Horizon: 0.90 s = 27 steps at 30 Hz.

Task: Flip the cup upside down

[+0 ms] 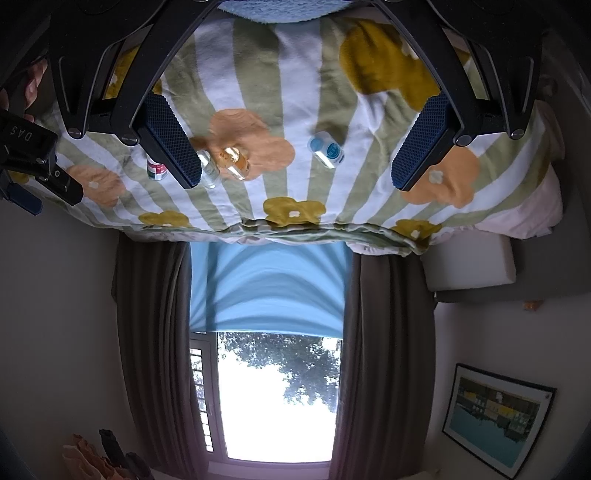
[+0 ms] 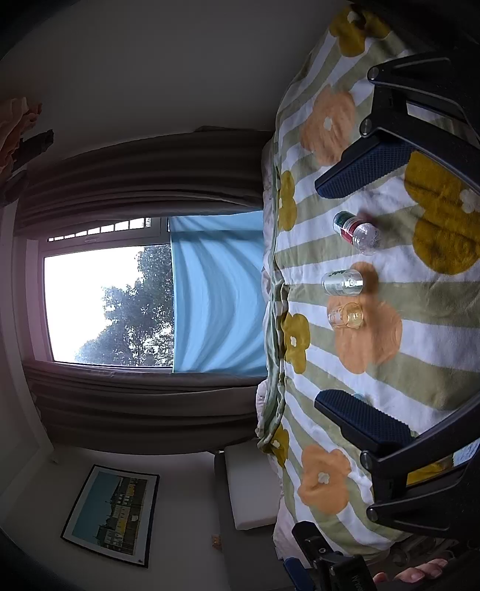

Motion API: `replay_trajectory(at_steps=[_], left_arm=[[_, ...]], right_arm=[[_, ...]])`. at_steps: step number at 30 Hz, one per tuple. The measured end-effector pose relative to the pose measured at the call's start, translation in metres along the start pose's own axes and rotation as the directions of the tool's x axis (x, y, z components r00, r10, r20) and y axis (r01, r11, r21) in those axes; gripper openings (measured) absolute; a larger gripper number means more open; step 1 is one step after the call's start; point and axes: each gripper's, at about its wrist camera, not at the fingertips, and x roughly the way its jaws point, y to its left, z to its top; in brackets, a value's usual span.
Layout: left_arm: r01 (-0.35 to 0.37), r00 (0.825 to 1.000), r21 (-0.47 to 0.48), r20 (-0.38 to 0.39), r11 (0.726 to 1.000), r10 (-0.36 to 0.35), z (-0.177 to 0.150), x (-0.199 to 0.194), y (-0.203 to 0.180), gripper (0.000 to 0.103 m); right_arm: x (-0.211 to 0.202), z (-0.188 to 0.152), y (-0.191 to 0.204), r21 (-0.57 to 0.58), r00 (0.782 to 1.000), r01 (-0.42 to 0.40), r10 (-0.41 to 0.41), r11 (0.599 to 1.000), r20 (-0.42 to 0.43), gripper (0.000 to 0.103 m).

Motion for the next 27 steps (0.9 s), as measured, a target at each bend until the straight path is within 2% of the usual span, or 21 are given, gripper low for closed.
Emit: replay_trajectory(at_steps=[9, 16, 22, 27], left_arm=[[-0.006, 1.000, -0.011, -0.011, 1.000, 0.006, -0.003, 0.003, 0.003, 0.103], [-0.005, 0.998, -0.045, -0.058, 0.999, 0.003, -0.001, 0.025, 0.012, 0.103], [-0.025, 0.993, -0.047, -0.120, 0.999, 0.019, 0.007, 0.072, 0.025, 0.103], [-0.044, 0.972, -0.050, -0.234, 0.998, 0.031, 0.009, 0.143, 0.040, 0.103]], right_arm=[[0.000, -0.001, 0.000, 0.001, 1.000, -0.002, 0.002, 1.000, -0.002, 0.103], [0.008, -0.004, 0.001, -0.021, 1.000, 0.003, -0.003, 1.000, -0.024, 0.103], [0.028, -0.007, -0.004, -0.017, 0.998, -0.026, 0.025, 1.000, -0.057, 0.103], [0.055, -0.009, -0.003, -0.043, 0.995, -0.043, 0.039, 0.998, -0.094, 0.103]])
